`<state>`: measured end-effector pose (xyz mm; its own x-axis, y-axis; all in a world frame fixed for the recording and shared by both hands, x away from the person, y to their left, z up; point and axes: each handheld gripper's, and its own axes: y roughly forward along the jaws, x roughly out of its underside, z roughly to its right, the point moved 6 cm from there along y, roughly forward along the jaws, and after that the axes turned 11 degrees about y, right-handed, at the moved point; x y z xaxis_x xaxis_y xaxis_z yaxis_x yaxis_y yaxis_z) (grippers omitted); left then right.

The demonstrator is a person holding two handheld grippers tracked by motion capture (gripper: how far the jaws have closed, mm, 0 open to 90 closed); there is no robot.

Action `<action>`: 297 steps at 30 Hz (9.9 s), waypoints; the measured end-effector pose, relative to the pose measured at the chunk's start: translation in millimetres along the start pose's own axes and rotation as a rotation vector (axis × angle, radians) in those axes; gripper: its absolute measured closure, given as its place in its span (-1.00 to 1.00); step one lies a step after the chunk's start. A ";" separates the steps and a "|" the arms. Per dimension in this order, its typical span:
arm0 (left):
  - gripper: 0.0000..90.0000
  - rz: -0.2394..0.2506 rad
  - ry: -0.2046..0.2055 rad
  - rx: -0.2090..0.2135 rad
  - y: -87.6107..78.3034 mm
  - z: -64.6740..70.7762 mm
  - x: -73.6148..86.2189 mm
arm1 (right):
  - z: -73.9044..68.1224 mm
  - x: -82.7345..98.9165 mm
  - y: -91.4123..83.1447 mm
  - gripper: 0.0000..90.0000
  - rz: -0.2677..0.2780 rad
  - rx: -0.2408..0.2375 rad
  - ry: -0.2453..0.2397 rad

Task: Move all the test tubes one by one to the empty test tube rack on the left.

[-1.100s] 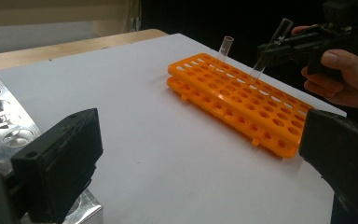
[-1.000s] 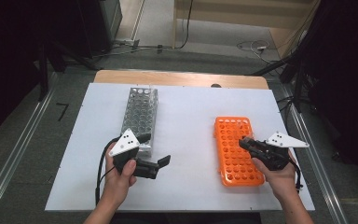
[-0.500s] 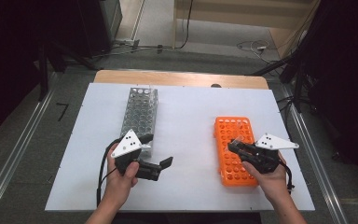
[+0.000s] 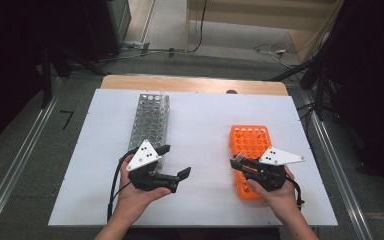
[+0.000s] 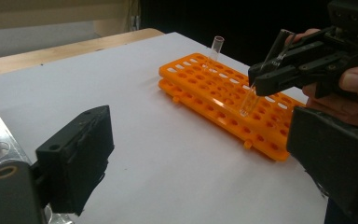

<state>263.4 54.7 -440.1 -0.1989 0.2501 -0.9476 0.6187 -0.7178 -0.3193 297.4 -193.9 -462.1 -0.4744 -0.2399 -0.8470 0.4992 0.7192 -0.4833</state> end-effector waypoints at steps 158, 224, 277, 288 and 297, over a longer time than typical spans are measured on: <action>0.69 0.025 -0.057 -0.350 51.9 -185.5 -40.0 | 87.6 12.0 -45.6 -1.00 0.035 0.076 0.117; -0.96 0.086 -0.086 -0.160 -30.1 -83.5 -0.7 | 92.2 5.6 -25.8 -1.00 0.030 0.064 0.130; -1.00 0.063 -0.058 -0.093 -38.5 -46.6 17.8 | 115.0 -26.6 -2.8 0.65 0.036 0.253 0.203; -0.98 0.074 -0.028 -0.064 -30.1 -33.4 7.2 | 64.1 -31.5 -4.1 0.65 0.032 0.133 0.125; -0.82 0.084 -0.017 -0.014 -20.8 -19.3 -1.4 | 13.6 -28.8 11.2 0.65 -0.005 0.024 0.065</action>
<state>265.4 81.8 -431.8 -0.1581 0.1784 -0.9712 0.6446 -0.7265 -0.2383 326.5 -187.8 -446.1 -0.5222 -0.2002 -0.8290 0.5135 0.7023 -0.4930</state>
